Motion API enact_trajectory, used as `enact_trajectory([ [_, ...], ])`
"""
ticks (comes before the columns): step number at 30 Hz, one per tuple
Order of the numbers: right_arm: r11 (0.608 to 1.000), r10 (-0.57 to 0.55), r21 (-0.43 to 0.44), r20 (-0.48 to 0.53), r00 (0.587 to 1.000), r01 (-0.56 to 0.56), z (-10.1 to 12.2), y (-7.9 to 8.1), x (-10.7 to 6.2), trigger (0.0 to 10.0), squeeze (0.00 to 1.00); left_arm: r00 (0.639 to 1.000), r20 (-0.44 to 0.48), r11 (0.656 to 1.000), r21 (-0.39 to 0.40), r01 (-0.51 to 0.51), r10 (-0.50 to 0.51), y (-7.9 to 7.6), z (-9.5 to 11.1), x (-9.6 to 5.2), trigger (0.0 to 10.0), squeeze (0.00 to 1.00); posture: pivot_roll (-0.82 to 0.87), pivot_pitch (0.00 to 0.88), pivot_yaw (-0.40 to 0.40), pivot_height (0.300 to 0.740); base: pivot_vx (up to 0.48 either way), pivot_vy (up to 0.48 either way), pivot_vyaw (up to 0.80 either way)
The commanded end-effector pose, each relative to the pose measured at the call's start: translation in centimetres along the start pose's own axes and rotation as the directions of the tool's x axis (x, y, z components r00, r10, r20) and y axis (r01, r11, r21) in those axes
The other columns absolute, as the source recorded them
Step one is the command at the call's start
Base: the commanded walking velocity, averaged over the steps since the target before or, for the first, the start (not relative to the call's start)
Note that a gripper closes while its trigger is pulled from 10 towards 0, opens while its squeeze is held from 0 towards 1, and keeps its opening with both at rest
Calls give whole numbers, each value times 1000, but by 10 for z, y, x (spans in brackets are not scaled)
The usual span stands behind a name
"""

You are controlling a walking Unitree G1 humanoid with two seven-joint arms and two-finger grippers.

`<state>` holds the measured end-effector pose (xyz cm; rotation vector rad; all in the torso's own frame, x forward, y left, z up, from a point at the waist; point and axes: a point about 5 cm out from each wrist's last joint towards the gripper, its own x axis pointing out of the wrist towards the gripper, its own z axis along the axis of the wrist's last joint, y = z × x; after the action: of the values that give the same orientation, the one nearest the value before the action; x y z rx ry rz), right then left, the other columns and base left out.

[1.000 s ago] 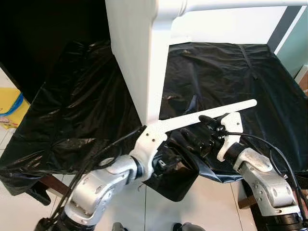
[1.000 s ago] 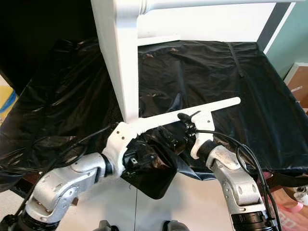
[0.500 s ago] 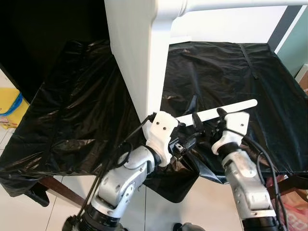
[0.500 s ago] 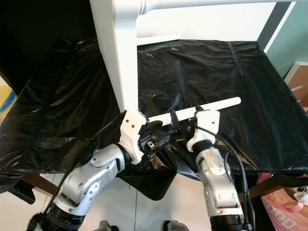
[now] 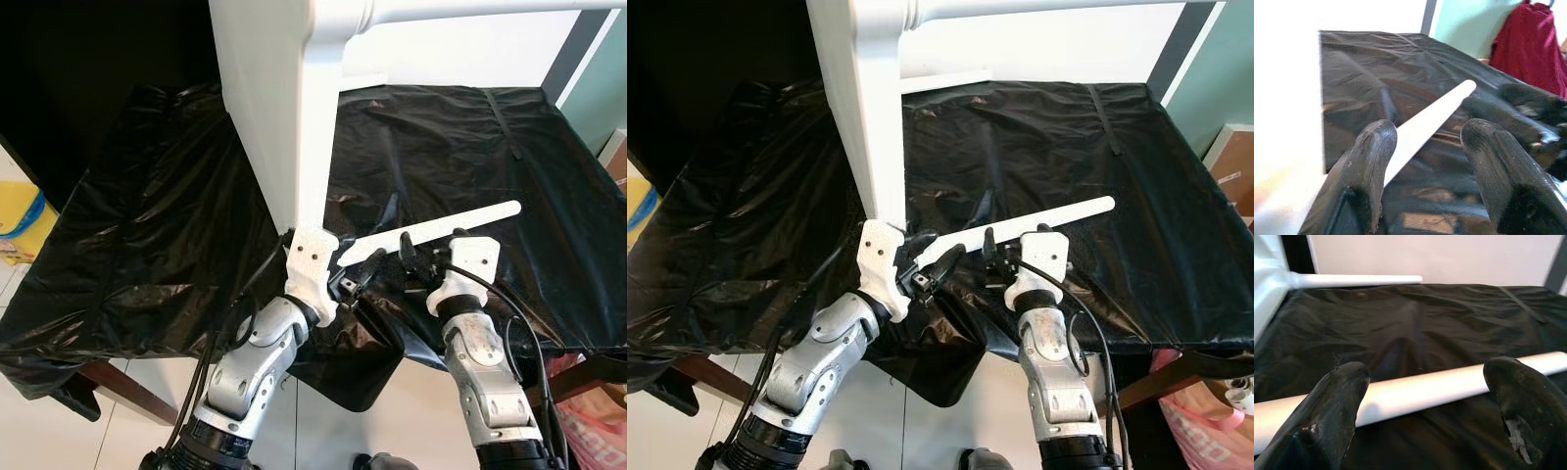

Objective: Building children table

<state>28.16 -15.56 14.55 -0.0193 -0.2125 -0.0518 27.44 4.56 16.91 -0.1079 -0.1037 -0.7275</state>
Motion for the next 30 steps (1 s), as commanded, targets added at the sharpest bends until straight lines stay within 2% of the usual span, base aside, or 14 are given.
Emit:
enact_trajectory([
  [1,1000,-15,-4,11,1000,15,-1,0,0,10000,0,1000,14,1000,2,-15,15,3,-2,1,10000,0,-178,87,0,740,0,0,0],
  [3,999,-6,-32,22,1000,7,-1,1,-1,10000,0,1000,21,1000,-19,-18,18,4,-3,2,10000,0,-186,80,3,740,0,0,0],
  [7,999,-10,-46,24,1000,11,-1,1,-2,10000,0,999,27,1000,-10,-16,16,5,-5,4,10000,0,-189,77,7,740,0,0,0],
  [12,998,-50,35,12,999,49,-4,-5,-4,10000,0,1000,20,1000,10,-1,0,3,-10,5,10000,0,-196,69,11,740,0,0,0],
  [13,993,-74,86,-2,997,74,-6,-8,-5,10000,0,1000,16,1000,18,17,-17,1,-10,6,10000,0,-196,67,12,740,0,0,0],
  [15,972,-134,191,-40,990,139,-10,-16,-6,10000,0,998,6,997,49,68,-68,-5,-11,7,10000,0,-196,64,15,740,0,0,0],
  [16,972,-134,191,-40,990,139,-10,-16,-6,10000,0,998,6,997,49,68,-68,-5,-11,7,10000,0,-196,64,15,740,0,0,0],
  [17,948,-168,263,-70,983,181,-14,-20,-7,10000,0,993,-9,989,88,120,-120,-11,-14,9,10000,0,-193,64,16,740,0,0,0],
  [19,948,-168,263,-70,983,181,-14,-20,-7,10000,0,993,-9,989,88,120,-120,-11,-14,9,10000,0,-193,64,16,740,0,0,0],
  [21,921,-175,335,-96,980,197,-17,-21,-8,10000,0,975,-48,962,156,223,-218,-23,-19,13,10000,0,-193,66,17,740,0,0,0],
  [22,921,-175,335,-96,980,197,-17,-21,-8,10000,0,975,-48,962,156,223,-218,-23,-19,13,10000,0,-193,66,17,740,0,0,0],
  [28,927,-125,342,-110,986,156,-21,-14,-12,10000,0,933,-81,918,168,359,-351,-45,-23,23,10000,0,-194,81,21,740,0,0,0],
  [30,927,-122,342,-109,987,152,-21,-14,-13,10000,0,930,-79,915,169,367,-358,-46,-23,24,10000,0,-198,87,27,740,0,0,0],
])
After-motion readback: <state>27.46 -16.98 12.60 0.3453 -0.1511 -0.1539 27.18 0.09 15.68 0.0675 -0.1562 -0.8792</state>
